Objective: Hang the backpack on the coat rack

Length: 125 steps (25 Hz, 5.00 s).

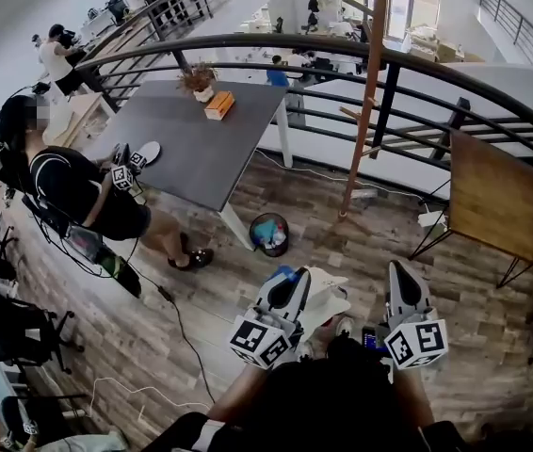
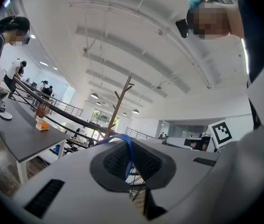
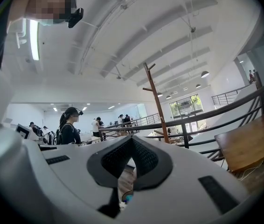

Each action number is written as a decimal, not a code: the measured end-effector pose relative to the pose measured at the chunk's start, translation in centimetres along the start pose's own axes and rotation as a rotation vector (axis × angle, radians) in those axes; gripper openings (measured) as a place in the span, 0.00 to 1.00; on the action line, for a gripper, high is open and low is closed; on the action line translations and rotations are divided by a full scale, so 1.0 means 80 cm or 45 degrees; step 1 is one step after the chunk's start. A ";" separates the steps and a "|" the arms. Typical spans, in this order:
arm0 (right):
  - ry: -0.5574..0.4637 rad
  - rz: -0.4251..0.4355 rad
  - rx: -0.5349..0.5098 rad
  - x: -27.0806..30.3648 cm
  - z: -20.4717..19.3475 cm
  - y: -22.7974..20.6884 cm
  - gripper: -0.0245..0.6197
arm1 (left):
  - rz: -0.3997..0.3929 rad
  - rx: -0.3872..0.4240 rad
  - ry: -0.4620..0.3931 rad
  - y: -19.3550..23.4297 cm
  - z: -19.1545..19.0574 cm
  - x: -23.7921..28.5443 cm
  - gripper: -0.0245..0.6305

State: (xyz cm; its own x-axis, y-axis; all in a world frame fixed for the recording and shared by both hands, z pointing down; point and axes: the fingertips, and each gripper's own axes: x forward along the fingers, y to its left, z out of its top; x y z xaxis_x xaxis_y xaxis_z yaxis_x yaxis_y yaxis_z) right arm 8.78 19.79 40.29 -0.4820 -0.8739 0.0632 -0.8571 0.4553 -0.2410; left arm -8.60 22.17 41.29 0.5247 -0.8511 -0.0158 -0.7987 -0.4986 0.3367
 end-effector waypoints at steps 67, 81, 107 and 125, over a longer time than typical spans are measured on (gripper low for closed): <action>0.042 0.078 0.025 0.236 0.038 -0.121 0.06 | 0.001 -0.014 0.018 0.146 0.034 0.230 0.06; 0.065 -0.018 0.015 0.263 0.034 -0.117 0.05 | -0.103 -0.037 0.063 0.177 0.034 0.249 0.06; 0.077 -0.041 0.040 0.313 0.023 -0.119 0.06 | -0.131 -0.012 0.091 0.201 0.027 0.288 0.06; 0.065 0.049 0.026 0.337 0.052 -0.185 0.05 | -0.176 0.039 0.112 0.173 0.030 0.357 0.06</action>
State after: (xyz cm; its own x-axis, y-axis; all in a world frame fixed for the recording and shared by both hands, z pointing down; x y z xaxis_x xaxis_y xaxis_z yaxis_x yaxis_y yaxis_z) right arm 9.24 -11.18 41.52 -0.5239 -0.8456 0.1025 -0.8339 0.4847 -0.2640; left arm -5.38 -9.40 43.23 0.6527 -0.7572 0.0232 -0.7252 -0.6157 0.3082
